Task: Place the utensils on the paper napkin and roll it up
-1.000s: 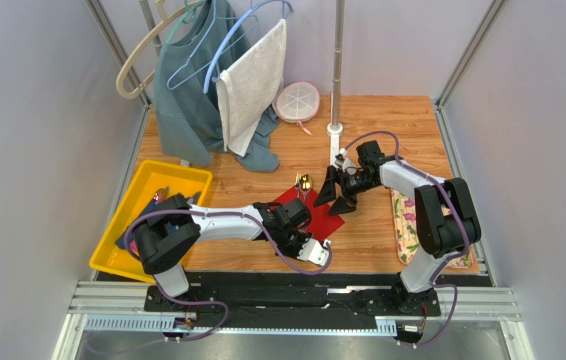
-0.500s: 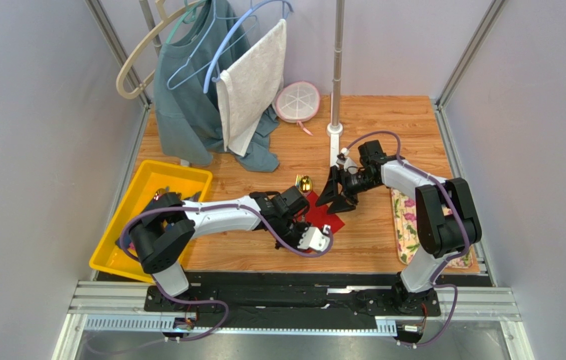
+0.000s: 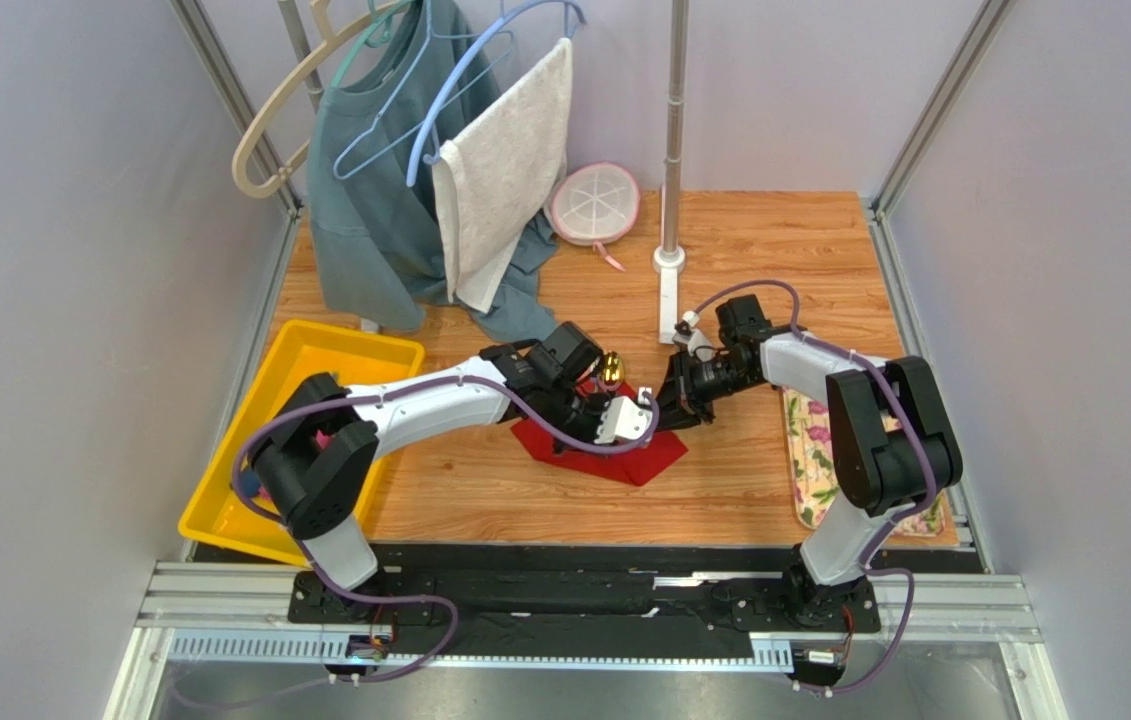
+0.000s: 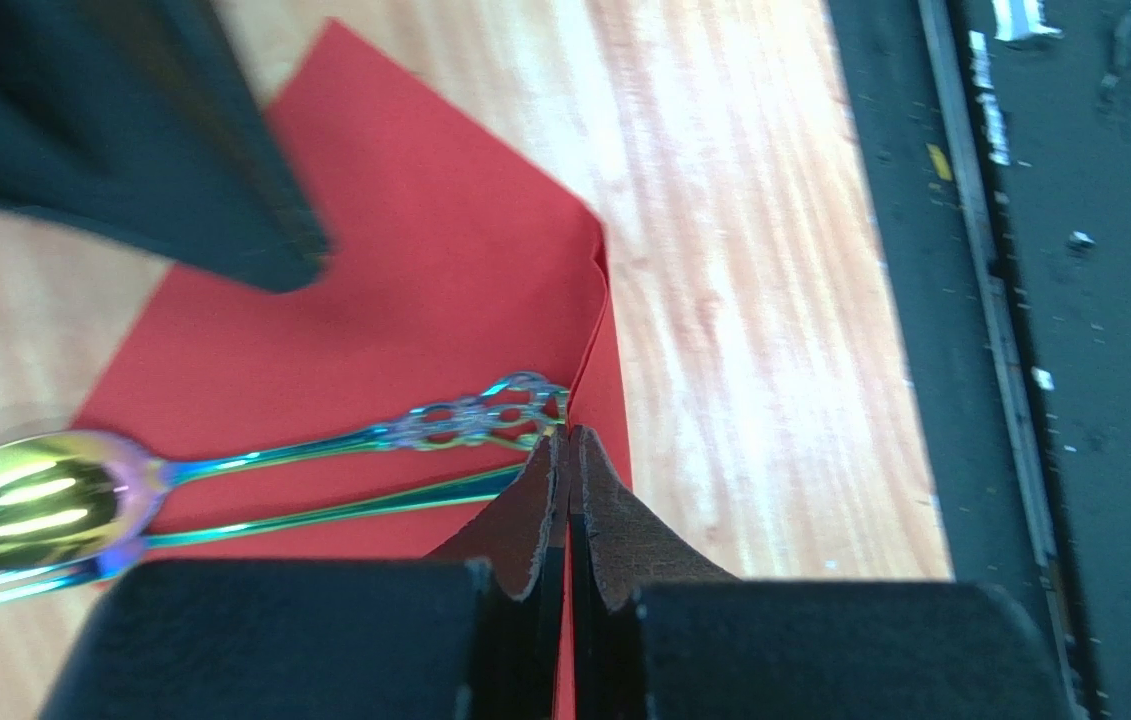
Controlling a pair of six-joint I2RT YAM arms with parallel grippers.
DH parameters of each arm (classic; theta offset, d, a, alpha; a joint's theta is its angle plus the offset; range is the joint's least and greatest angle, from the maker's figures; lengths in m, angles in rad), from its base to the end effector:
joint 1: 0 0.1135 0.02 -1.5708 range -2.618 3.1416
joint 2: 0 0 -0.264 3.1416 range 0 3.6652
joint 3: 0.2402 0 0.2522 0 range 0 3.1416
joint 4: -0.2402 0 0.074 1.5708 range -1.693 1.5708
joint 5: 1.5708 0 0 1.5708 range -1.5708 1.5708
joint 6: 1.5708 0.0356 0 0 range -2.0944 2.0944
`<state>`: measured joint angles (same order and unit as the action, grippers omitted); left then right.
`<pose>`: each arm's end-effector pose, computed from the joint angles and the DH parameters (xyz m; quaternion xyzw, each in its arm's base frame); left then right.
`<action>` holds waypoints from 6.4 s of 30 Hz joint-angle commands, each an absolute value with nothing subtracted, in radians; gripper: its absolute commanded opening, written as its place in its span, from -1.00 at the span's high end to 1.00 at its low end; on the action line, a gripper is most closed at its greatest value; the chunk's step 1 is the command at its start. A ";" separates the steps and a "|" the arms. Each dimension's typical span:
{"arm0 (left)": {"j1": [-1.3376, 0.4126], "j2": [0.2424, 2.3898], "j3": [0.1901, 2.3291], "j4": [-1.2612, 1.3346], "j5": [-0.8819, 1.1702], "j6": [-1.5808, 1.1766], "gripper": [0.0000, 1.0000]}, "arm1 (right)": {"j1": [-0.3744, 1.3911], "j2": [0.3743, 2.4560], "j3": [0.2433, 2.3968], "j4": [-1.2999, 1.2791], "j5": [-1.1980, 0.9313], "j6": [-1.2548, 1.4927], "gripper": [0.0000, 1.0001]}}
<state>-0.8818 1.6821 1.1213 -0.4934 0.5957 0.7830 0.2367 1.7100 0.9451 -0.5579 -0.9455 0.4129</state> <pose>0.2006 -0.2750 0.2064 0.7340 0.5667 -0.2954 0.2299 0.2831 0.0980 0.1567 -0.0216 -0.8850 -0.4634 0.0398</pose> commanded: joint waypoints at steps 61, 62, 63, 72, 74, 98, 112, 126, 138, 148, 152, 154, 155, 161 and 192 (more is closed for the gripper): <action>-0.710 1.636 1.132 -0.350 0.535 0.382 0.25 | 0.436 1.893 1.028 -0.611 -0.618 0.445 1.00; -0.697 1.619 1.124 -0.359 0.548 0.358 0.24 | 0.440 1.885 1.028 -0.609 -0.603 0.448 1.00; -0.687 1.602 1.118 -0.367 0.569 0.300 0.23 | 0.442 1.881 1.029 -0.609 -0.598 0.448 1.00; -0.643 1.502 0.985 -0.355 0.891 -0.110 0.28 | 0.462 1.853 1.045 -0.634 -0.503 0.468 1.00; -0.643 1.519 0.954 -0.299 0.913 -0.170 0.31 | 0.463 1.853 1.046 -0.638 -0.486 0.466 1.00; -0.637 1.867 0.996 -0.173 0.710 -0.399 0.80 | 0.477 1.833 1.078 -0.658 -0.520 0.424 1.00; -0.626 1.919 1.009 -0.193 0.703 -0.393 0.92 | 0.511 1.735 1.101 -0.690 -0.656 0.255 1.00; -0.618 1.931 1.009 -0.199 0.700 -0.391 0.93 | 0.534 1.844 1.104 -0.681 -0.646 0.262 1.00; -0.612 1.940 1.008 -0.203 0.701 -0.396 0.95 | 0.525 1.841 1.063 -0.670 -0.511 0.230 1.00; -0.606 1.944 1.008 -0.207 0.695 -0.396 0.96 | 0.517 1.796 1.012 -0.652 -0.420 0.186 1.00; -0.603 1.942 1.005 -0.207 0.692 -0.396 0.98 | 0.500 1.779 0.993 -0.658 -0.413 0.170 1.00; -0.603 1.944 1.005 -0.206 0.690 -0.396 0.99 | 0.492 1.769 0.982 -0.663 -0.408 0.166 1.00; -0.601 1.944 1.003 -0.206 0.690 -0.397 0.99 | 0.491 1.766 0.980 -0.663 -0.407 0.158 1.00; -0.601 1.941 1.003 -0.206 0.690 -0.399 0.99 | 0.430 1.752 0.954 -0.681 -0.399 0.143 1.00; -0.601 1.936 0.999 -0.187 0.701 -0.400 0.99 | 0.452 1.634 0.992 -0.594 -0.713 0.252 1.00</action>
